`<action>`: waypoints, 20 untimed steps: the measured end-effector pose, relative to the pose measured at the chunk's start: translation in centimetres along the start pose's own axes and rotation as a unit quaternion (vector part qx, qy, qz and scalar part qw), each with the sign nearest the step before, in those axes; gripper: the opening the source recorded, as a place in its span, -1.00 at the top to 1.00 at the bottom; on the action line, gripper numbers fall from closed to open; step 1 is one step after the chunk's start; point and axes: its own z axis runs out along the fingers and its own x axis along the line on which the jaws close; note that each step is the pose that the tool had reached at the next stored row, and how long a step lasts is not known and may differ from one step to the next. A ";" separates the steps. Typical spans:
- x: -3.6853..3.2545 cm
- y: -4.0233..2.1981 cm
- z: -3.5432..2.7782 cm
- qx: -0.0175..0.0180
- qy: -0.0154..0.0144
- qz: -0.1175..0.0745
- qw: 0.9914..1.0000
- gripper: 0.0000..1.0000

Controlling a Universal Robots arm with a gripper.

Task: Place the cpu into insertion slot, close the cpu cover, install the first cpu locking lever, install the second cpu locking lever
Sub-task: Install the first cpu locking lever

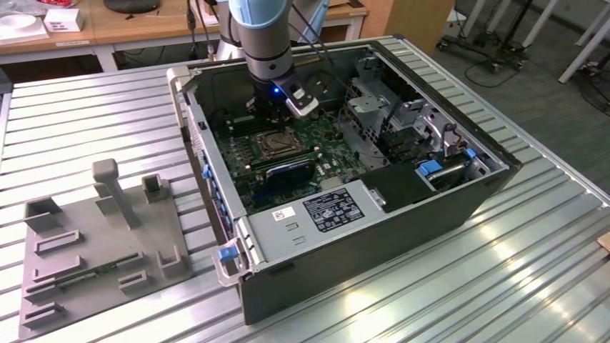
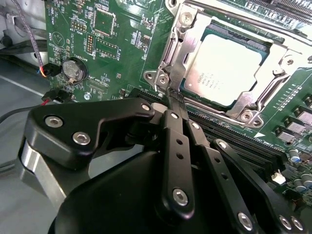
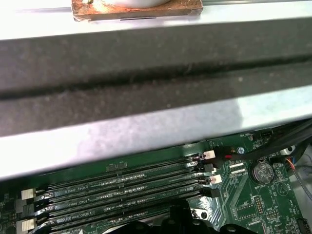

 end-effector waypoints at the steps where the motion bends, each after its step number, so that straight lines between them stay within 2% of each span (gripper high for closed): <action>1: 0.00 0.00 0.00 0.000 0.000 0.000 1.000 0.79; 4: 0.01 -0.01 0.02 0.000 0.000 0.000 1.000 0.79; 8: 0.01 -0.01 0.04 -0.005 0.000 0.001 1.000 0.79; 14: 0.03 -0.04 0.08 -0.006 0.000 0.001 1.000 0.79; 20: 0.07 -0.09 0.12 -0.010 -0.002 0.002 1.000 0.79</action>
